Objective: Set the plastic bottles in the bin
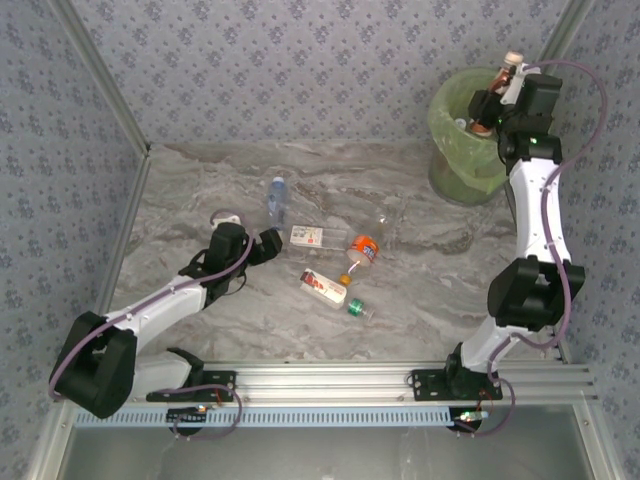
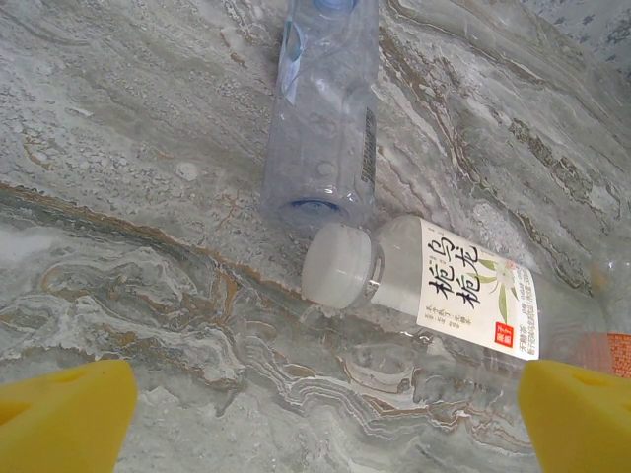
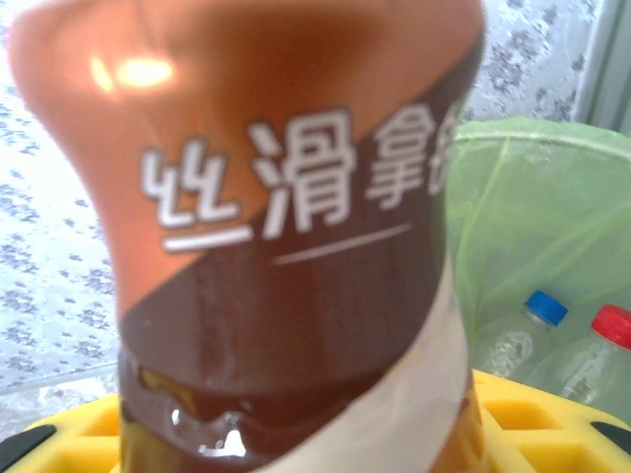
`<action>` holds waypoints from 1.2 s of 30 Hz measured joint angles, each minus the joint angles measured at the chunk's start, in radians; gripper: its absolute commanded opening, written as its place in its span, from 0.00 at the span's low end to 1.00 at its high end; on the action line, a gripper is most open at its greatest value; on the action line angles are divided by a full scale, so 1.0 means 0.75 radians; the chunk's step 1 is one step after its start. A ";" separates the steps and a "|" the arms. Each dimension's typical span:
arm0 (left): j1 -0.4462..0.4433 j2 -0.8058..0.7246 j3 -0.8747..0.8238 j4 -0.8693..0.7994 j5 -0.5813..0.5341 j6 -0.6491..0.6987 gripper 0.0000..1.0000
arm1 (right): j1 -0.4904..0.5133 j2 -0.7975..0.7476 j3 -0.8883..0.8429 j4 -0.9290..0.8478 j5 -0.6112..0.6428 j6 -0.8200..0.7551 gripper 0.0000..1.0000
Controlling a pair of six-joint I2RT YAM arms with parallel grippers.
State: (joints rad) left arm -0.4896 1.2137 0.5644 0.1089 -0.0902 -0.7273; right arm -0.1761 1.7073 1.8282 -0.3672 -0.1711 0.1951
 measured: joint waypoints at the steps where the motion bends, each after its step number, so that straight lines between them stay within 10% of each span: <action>1: 0.000 -0.001 0.000 -0.001 -0.001 0.000 0.99 | -0.005 0.019 0.014 -0.007 0.005 0.006 0.48; 25: 0.000 -0.200 -0.069 -0.053 -0.058 -0.011 0.99 | -0.017 0.464 0.421 0.030 0.372 0.145 0.54; 36: 0.007 -0.264 -0.110 -0.085 -0.092 -0.016 0.99 | -0.017 0.523 0.498 -0.054 0.421 0.176 0.72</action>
State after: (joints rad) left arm -0.4843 1.0153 0.4820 0.0448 -0.1589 -0.7395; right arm -0.1886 2.0998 2.2017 -0.4080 0.1444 0.3271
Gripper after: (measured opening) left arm 0.992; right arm 0.687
